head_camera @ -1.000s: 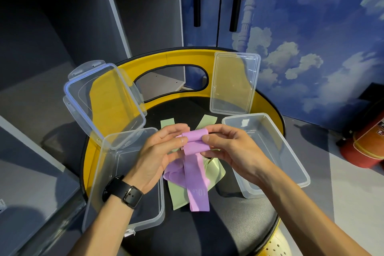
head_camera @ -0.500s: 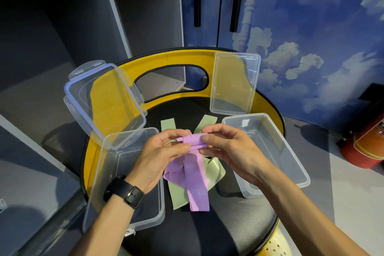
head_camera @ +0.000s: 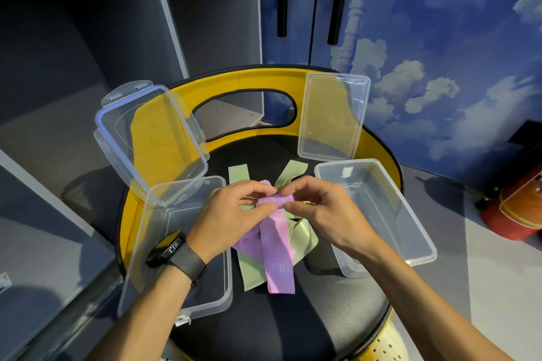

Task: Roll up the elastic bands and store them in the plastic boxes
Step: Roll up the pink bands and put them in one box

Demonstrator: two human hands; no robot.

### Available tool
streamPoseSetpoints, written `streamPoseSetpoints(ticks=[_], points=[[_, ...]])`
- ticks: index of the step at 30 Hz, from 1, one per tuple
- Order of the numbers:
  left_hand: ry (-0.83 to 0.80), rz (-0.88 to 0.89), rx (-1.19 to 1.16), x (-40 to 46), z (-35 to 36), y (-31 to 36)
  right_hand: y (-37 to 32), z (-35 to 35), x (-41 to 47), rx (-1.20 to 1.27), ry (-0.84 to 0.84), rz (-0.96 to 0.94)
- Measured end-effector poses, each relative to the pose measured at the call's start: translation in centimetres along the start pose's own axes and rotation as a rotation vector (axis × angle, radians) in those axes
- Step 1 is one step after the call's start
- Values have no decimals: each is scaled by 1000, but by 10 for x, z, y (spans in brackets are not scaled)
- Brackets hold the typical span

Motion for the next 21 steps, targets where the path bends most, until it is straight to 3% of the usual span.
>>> streamPoseSetpoints(ticks=[5,11,21], points=[[13,101,157,0,-2,12,1,4,0,-24,-21,-43],[2,101,218,-1,-4,10,5,5,-1,36,-17,-24],[-27,72,292,-8,-11,0,17,6,1,-101,-46,32]])
Point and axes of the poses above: each hand's wrist, its own x-axis towards the middle knuckle, its own z-axis out of the palm, y = z × x, the point moved 7 cm from there along x, towards the middle knuckle, and after that the axes turned 5 degrees about x, right-handed, at the moved point
